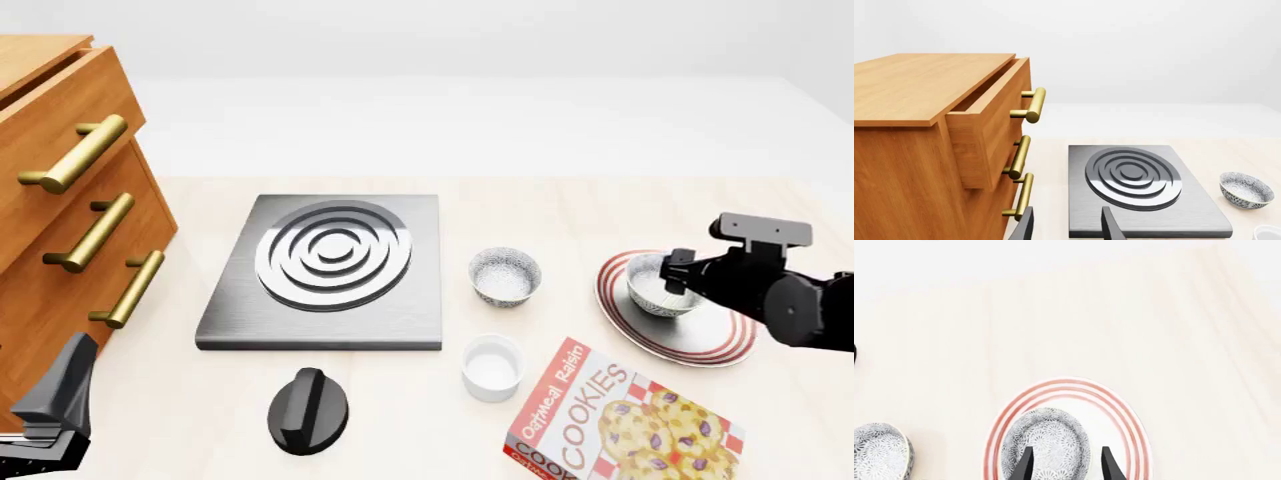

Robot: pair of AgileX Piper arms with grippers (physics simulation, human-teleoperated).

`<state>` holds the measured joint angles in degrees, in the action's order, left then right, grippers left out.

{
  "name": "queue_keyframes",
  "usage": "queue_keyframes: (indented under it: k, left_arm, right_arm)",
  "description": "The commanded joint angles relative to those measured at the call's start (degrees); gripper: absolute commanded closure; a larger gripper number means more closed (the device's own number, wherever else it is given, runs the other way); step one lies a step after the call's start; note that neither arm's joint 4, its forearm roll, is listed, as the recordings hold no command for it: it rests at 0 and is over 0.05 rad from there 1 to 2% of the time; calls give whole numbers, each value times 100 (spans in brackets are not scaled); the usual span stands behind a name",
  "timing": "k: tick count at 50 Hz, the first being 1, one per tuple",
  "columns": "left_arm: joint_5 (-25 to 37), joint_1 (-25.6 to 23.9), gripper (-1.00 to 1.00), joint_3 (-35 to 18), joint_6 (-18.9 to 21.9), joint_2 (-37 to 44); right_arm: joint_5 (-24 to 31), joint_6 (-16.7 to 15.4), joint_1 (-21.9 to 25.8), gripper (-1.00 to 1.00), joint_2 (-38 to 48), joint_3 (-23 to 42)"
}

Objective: Pick the akita bowl next to the plate and place it on the plate.

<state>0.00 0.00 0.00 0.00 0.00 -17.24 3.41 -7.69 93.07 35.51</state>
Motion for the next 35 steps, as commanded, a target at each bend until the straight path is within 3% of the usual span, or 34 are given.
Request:
queue_keyframes:
  k: [1, 26, 35]
  left_arm:
    - [0, 0, -100, 0, 0, 0]
    - [0, 0, -100, 0, 0, 0]
    - [0, 0, -100, 0, 0, 0]
  right_arm:
    - [93, -49, 45, -100, -275, -72]
    - [434, -116, 419, -100, -948, -115]
    - [910, -291, 778, -100, -1535, -9]
